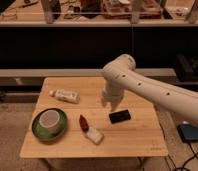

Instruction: Move the arm in a circular motion

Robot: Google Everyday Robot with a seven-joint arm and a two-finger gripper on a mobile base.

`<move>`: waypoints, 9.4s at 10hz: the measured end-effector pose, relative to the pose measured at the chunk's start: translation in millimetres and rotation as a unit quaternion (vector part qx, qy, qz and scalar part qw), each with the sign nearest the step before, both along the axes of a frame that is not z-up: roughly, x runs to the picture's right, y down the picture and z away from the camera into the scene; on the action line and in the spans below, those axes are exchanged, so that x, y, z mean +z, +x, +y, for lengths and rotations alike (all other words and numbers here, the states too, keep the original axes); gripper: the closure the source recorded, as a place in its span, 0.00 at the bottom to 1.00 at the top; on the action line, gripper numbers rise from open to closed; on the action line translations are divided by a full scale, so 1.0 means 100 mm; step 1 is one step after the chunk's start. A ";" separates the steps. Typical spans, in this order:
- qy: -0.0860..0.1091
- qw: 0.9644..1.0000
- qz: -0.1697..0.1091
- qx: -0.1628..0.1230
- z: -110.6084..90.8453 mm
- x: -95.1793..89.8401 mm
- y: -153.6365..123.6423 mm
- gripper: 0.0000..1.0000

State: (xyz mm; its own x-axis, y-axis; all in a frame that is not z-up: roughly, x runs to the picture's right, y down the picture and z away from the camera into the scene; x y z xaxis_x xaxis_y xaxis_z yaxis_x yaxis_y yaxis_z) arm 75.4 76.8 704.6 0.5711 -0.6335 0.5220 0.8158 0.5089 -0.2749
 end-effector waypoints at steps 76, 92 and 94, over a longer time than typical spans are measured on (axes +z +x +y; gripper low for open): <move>-0.016 0.917 -0.217 -0.333 -0.05 0.09 -0.21 0.59; -0.013 0.871 -0.260 -0.417 0.14 0.05 -0.46 0.59; -0.012 0.862 -0.270 -0.428 0.15 0.09 -0.63 0.59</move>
